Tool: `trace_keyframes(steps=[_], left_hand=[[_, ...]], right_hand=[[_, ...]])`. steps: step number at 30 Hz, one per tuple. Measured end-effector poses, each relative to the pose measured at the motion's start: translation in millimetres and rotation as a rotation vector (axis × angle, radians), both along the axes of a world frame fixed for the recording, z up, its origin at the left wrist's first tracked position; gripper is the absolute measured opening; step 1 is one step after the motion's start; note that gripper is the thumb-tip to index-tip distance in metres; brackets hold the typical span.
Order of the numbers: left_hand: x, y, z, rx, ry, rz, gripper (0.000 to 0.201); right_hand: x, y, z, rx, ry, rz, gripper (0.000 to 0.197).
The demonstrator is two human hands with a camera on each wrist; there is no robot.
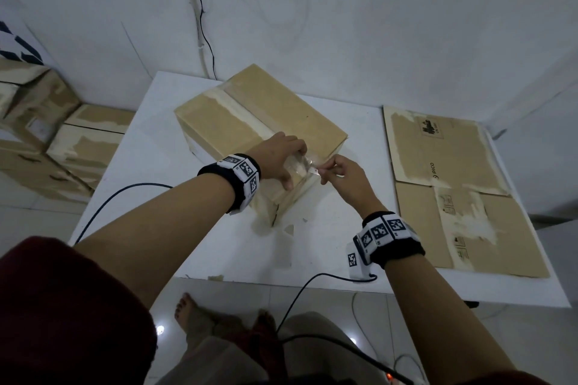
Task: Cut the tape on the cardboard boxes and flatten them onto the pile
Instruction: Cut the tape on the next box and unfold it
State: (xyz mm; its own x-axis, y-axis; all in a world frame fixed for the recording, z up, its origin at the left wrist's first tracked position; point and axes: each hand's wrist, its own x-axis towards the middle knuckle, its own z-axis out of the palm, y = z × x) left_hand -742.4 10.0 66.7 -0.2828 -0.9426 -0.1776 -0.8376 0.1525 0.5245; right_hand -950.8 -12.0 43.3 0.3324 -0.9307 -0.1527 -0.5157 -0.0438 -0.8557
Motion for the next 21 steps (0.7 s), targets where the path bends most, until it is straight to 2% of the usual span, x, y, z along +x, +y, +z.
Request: trace_keyframes(steps=[3, 6, 10, 12, 16, 18, 21], left_hand=[[0, -5, 0, 0.017, -0.016, -0.011, 0.073], [-1, -8, 0, 0.034, -0.031, -0.016, 0.074], [-4, -13, 3, 0.08, -0.061, -0.029, 0.074], [-7, -16, 5, 0.115, -0.086, -0.03, 0.074], [-16, -9, 3, 0.016, -0.134, 0.047, 0.059], [-20, 0, -5, -0.05, -0.184, 0.051, 0.044], [-21, 14, -9, -0.123, -0.147, 0.085, 0.029]], right_hand=[[3, 13, -9, 0.033, -0.072, -0.068, 0.015], [4, 26, -14, 0.158, -0.18, -0.094, 0.016], [-2, 31, -14, 0.255, -0.152, -0.011, 0.014], [-11, 28, -15, 0.218, -0.16, -0.099, 0.012], [-36, 19, -21, 0.084, -0.216, -0.357, 0.009], [-39, 17, -23, 0.065, -0.229, -0.364, 0.012], [-32, 17, -23, 0.076, -0.233, -0.305, 0.014]])
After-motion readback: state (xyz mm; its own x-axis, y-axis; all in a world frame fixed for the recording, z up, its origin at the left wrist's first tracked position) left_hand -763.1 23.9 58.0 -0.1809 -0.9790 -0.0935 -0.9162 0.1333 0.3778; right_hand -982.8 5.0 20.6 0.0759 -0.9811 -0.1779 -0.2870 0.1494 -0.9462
